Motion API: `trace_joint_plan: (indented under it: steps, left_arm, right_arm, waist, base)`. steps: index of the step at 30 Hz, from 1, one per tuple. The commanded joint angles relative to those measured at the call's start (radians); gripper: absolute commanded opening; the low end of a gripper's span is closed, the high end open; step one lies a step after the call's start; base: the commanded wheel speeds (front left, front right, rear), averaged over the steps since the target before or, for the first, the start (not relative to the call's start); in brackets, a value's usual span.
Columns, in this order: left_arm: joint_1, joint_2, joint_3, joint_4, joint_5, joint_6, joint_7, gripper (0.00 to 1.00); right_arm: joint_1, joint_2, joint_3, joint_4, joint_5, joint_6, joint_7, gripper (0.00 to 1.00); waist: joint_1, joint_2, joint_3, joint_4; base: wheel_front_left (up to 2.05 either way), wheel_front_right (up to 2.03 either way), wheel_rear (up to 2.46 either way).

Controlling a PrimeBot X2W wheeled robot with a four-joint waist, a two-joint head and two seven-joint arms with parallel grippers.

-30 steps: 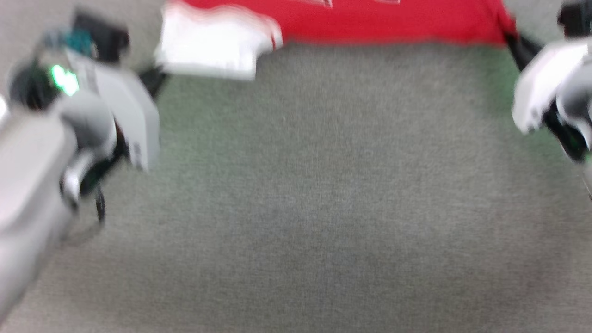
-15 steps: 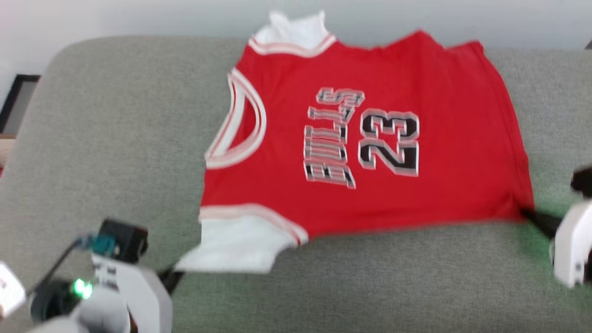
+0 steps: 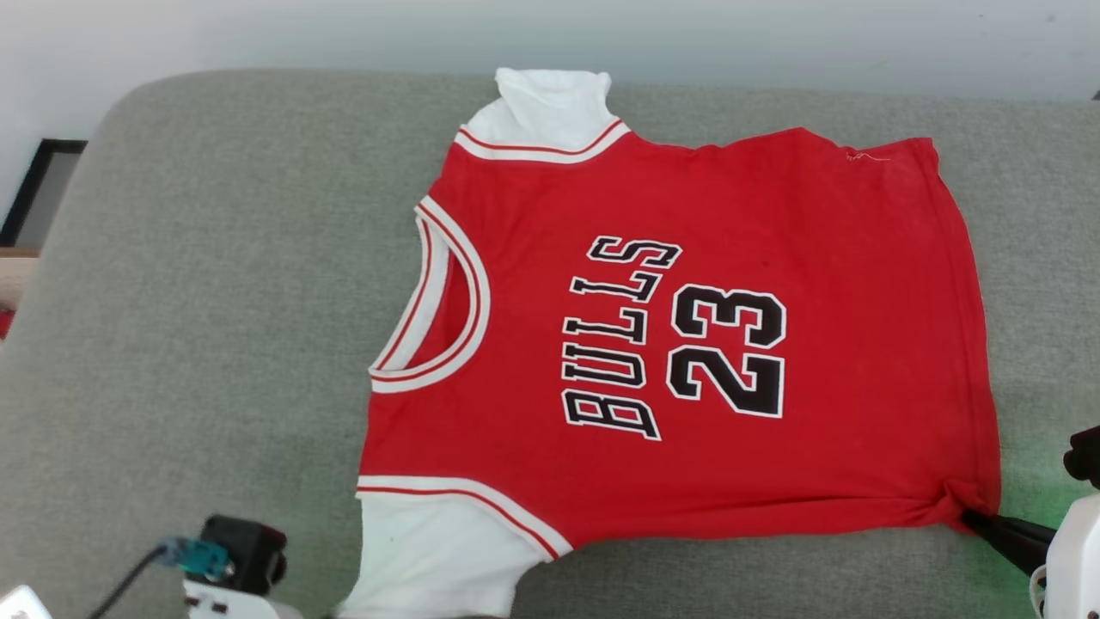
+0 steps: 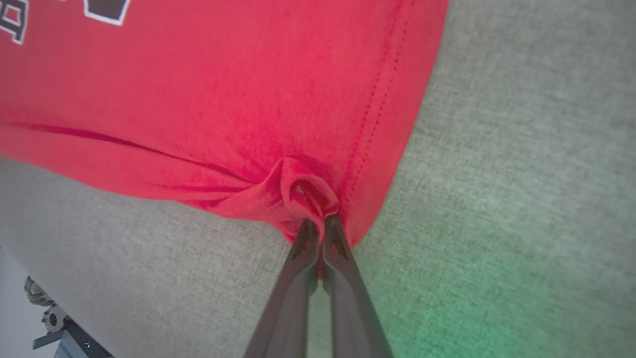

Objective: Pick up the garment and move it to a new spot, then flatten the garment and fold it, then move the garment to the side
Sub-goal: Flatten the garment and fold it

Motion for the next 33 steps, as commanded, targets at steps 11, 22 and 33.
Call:
trace_joint_plan:
  steps: [11, 22, 33]
  left_arm:
    - [-0.254, 0.103, 0.076, -0.041, 0.143, -0.064, 0.097, 0.00]
    - [-0.609, -0.049, 0.097, 0.272, 0.207, -0.334, 0.217, 0.00]
    - [-0.766, -0.299, 0.012, 0.733, 0.203, -0.525, 0.267, 0.00]
  right_arm:
    - [-0.015, 0.112, -0.179, -0.155, -0.143, -0.001, 0.107, 0.00]
    - [-0.332, 0.197, -0.123, -0.032, -0.237, -0.001, 0.150, 0.00]
    - [-0.544, 0.249, 0.041, 0.234, -0.216, -0.001, 0.129, 0.00]
  waist:
    - [0.0000, 0.0000, 0.032, -0.066]
    - [0.0000, 0.0000, 0.091, -0.125]
    - [0.0000, 0.0000, 0.128, -0.132]
  base:
    - [0.00, 0.00, 0.00]
    - [0.00, 0.00, 0.00]
    - [0.00, 0.00, 0.00]
